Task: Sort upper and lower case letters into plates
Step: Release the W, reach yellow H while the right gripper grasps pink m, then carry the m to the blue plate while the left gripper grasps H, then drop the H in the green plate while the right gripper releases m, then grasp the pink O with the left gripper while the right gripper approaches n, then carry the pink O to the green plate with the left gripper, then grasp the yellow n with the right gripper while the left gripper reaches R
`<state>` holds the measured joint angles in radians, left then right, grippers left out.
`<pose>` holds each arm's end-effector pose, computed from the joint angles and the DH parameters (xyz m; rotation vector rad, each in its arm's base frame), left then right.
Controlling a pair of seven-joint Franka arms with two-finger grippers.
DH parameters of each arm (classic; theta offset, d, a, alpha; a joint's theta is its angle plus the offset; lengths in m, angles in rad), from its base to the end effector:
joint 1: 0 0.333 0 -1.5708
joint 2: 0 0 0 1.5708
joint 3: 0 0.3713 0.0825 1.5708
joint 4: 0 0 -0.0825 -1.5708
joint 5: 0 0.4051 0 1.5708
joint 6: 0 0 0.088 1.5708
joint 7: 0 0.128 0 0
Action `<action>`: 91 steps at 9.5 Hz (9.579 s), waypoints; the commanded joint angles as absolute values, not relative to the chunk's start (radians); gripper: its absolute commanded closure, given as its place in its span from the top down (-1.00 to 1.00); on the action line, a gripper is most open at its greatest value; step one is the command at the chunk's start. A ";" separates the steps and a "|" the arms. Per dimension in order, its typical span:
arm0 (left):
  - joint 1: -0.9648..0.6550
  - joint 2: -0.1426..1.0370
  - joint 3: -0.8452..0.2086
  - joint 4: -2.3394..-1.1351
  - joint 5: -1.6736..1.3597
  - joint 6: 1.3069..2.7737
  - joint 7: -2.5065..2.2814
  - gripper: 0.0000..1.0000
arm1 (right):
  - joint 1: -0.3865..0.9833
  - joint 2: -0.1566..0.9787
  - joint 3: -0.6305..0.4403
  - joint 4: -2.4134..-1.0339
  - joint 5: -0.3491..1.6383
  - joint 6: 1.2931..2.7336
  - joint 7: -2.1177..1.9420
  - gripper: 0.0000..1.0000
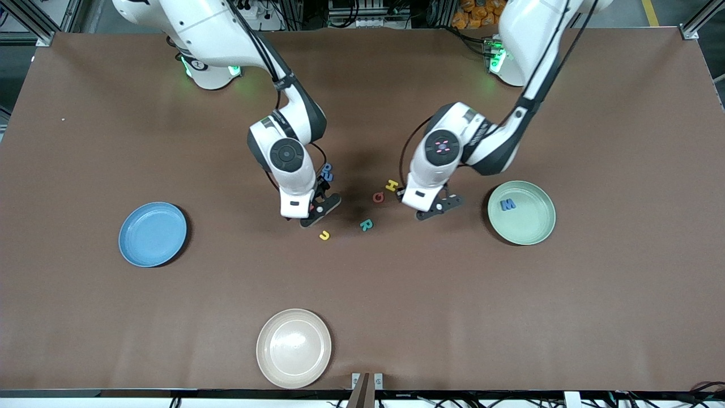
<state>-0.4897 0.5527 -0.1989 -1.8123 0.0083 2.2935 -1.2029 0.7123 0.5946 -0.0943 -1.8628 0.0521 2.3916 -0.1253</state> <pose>0.5379 -0.4280 0.2471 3.0170 0.8258 -0.1811 0.5480 0.3958 0.2006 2.9084 1.0922 -0.0870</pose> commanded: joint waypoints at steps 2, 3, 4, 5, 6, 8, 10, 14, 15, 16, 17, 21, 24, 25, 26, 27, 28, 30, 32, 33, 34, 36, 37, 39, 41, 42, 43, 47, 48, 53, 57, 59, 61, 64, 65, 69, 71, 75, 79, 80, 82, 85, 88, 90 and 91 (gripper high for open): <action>-0.486 0.636 -0.250 -1.770 -0.018 2.420 -1.617 0.37 | 0.715 0.597 -0.100 -1.945 0.046 2.491 -0.170 1.00; -0.486 0.644 -0.252 -1.775 -0.017 2.421 -1.700 0.36 | 0.713 0.595 -0.100 -1.947 0.046 2.491 -0.170 1.00; -0.491 0.646 -0.253 -1.785 -0.014 2.419 -1.742 0.35 | 0.712 0.595 -0.100 -1.947 0.046 2.491 -0.172 1.00; -0.492 0.644 -0.264 -1.801 -0.012 2.419 -1.781 0.29 | 0.710 0.595 -0.100 -1.947 0.048 2.494 -0.172 0.82; -0.482 0.634 -0.282 -1.812 -0.009 2.410 -1.836 0.22 | 0.710 0.595 -0.098 -1.947 0.051 2.494 -0.170 -0.49; -0.477 0.620 -0.299 -1.839 -0.009 2.407 -1.906 0.23 | 0.710 0.595 -0.098 -1.947 0.051 2.494 -0.170 -1.00; -0.477 0.620 -0.310 -1.870 -0.002 2.404 -1.919 0.25 | 0.709 0.594 -0.098 -1.942 0.051 2.494 -0.170 -1.00; -0.468 0.617 -0.311 -1.902 0.008 2.404 -1.919 0.44 | 0.652 0.554 -0.101 -1.887 0.057 2.484 -0.167 -1.00; -0.468 0.620 -0.311 -1.901 0.008 2.405 -1.919 0.44 | 0.619 0.534 -0.101 -1.879 0.057 2.480 -0.167 -1.00; -0.468 0.620 -0.311 -1.899 0.020 2.405 -1.919 0.44 | 0.583 0.517 -0.103 -1.872 0.057 2.480 -0.167 -1.00; -0.468 0.621 -0.311 -1.899 0.040 2.405 -1.921 0.44 | 0.546 0.497 -0.103 -1.862 0.057 2.479 -0.172 -1.00; -0.468 0.627 -0.313 -1.891 0.046 2.407 -1.922 0.11 | 0.312 0.385 -0.107 -1.861 0.043 2.310 -0.261 -1.00; -0.469 0.630 -0.313 -1.890 0.046 2.408 -1.922 -0.90 | 0.116 0.403 -0.135 -1.862 0.041 2.302 -0.466 -1.00; -0.469 0.630 -0.313 -1.890 0.048 2.407 -1.916 -0.98 | 0.066 0.422 -0.135 -1.862 0.041 2.310 -0.506 -1.00; -0.468 0.621 -0.313 -1.894 0.048 2.402 -1.901 -1.00 | 0.036 0.445 -0.135 -1.861 0.040 2.319 -0.514 -1.00; -0.434 0.579 -0.316 -1.901 0.048 2.367 -1.869 -1.00 | 0.028 0.459 -0.135 -1.861 0.041 2.325 -0.509 -0.95; -0.384 0.537 -0.330 -1.898 0.041 2.318 -1.803 -1.00 | 0.020 0.471 -0.135 -1.859 0.041 2.329 -0.503 0.40; -0.307 0.473 -0.331 -1.902 0.029 2.179 -1.563 -1.00 | 0.024 0.472 -0.133 -1.858 0.044 2.315 -0.509 1.00; -0.206 0.404 -0.321 -1.908 0.026 2.000 -1.259 -1.00 | 0.078 0.472 -0.130 -1.858 0.046 2.312 -0.509 1.00; -0.171 0.367 -0.296 -1.946 0.026 1.979 -1.138 -1.00 | 0.115 0.471 -0.129 -1.856 0.048 2.312 -0.506 1.00; -0.152 0.312 -0.232 -2.020 0.026 1.993 -0.956 -1.00 | 0.171 0.471 -0.129 -1.856 0.057 2.312 -0.493 1.00; -0.140 0.255 -0.082 -2.084 -0.007 2.031 -0.623 -1.00 | 0.266 0.468 -0.129 -1.871 0.058 2.310 -0.335 1.00; -0.140 0.255 -0.042 -2.114 -0.012 2.083 -0.513 -1.00 | 0.320 0.454 -0.129 -1.891 0.058 2.303 -0.239 1.00; -0.141 0.288 0.032 -2.143 -0.015 2.198 -0.311 -0.79 | 0.434 0.413 -0.129 -1.942 0.058 2.301 0.011 1.00; -0.152 0.307 0.040 -2.134 -0.043 2.230 -0.264 -0.13 | 0.524 0.365 -0.129 -2.012 0.058 2.303 0.238 1.00; -0.159 0.310 0.038 -2.123 -0.043 2.232 -0.233 0.99 | 0.558 0.339 -0.127 -2.052 0.058 2.303 0.300 1.00; -0.169 0.310 0.028 -2.120 -0.048 2.240 -0.241 1.00 | 0.590 0.337 -0.127 -2.052 0.058 2.303 0.328 1.00; -0.265 0.365 -0.151 -2.001 -0.190 2.345 -0.463 1.00 | 0.595 0.500 -0.127 -1.808 0.054 2.316 0.075 1.00; -0.271 0.423 -0.207 -1.935 -0.180 2.382 -0.469 1.00 | 0.592 0.526 -0.127 -1.778 0.060 2.335 -0.027 1.00; -0.518 0.702 -0.224 -1.645 0.098 2.396 -0.811 1.00 | 0.586 0.707 -0.063 -1.600 0.087 2.359 -0.143 1.00; -0.540 0.732 -0.233 -1.700 0.216 2.399 -1.036 0.83 | 0.485 0.696 -0.061 -1.600 0.097 2.284 -0.190 1.00; -0.549 0.736 -0.251 -1.700 0.215 2.399 -1.133 0.73 | 0.480 0.686 -0.061 -1.598 0.098 2.241 -0.189 1.00; -0.555 0.744 -0.281 -1.697 0.215 2.398 -1.213 0.63 | 0.466 0.673 -0.061 -1.598 0.098 2.221 -0.187 1.00; -0.558 0.747 -0.296 -1.697 0.219 2.391 -1.218 0.58 | 0.465 0.675 -0.061 -1.594 0.100 2.223 -0.184 1.00; -0.560 0.747 -0.296 -1.697 0.238 2.391 -1.203 0.53 | 0.466 0.676 -0.061 -1.585 0.100 2.223 -0.184 1.00; -0.552 0.747 -0.296 -1.694 0.250 2.391 -1.200 -0.33 | 0.477 0.687 -0.063 -1.555 0.095 2.232 -0.189 1.00; -0.551 0.746 -0.296 -1.692 0.250 2.391 -1.203 -0.81 | 0.477 0.690 -0.063 -1.554 0.095 2.233 -0.186 1.00; -0.551 0.741 -0.296 -1.692 0.258 2.391 -1.201 -1.00 | 0.479 0.698 -0.063 -1.539 0.095 2.235 -0.181 1.00; -0.395 0.611 -0.296 -1.704 0.224 2.200 -0.881 -1.00 | 0.515 0.727 -0.061 -1.499 0.095 2.235 -0.183 1.00; -0.326 0.574 -0.298 -1.747 0.222 2.194 -0.788 -1.00 | 0.540 0.744 -0.061 -1.487 0.094 2.235 -0.184 1.00; -0.188 0.478 -0.298 -1.869 0.195 2.195 -0.572 -1.00 | 0.583 0.782 -0.063 -1.457 0.087 2.233 -0.196 1.00; -0.013 0.278 -0.296 -2.171 0.193 2.278 -0.313 -1.00 | 0.620 0.839 -0.061 -1.422 0.086 2.235 -0.241 1.00; 0.021 0.227 -0.288 -2.339 0.192 2.420 -0.282 -0.86 | 0.637 0.871 -0.061 -1.411 0.084 2.237 -0.232 1.00; 0.018 0.232 -0.290 -2.327 0.193 2.427 -0.253 1.00 | 0.637 0.877 -0.061 -1.411 0.084 2.241 -0.233 1.00; 0.009 0.238 -0.291 -2.312 0.183 2.427 -0.256 1.00 | 0.637 0.877 -0.063 -1.411 0.084 2.250 -0.233 1.00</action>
<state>0.0173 0.2620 -0.2880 -2.3120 0.2141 2.4219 -0.2897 0.6344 0.8554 -0.0589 -1.4460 0.0780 2.2483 -0.2213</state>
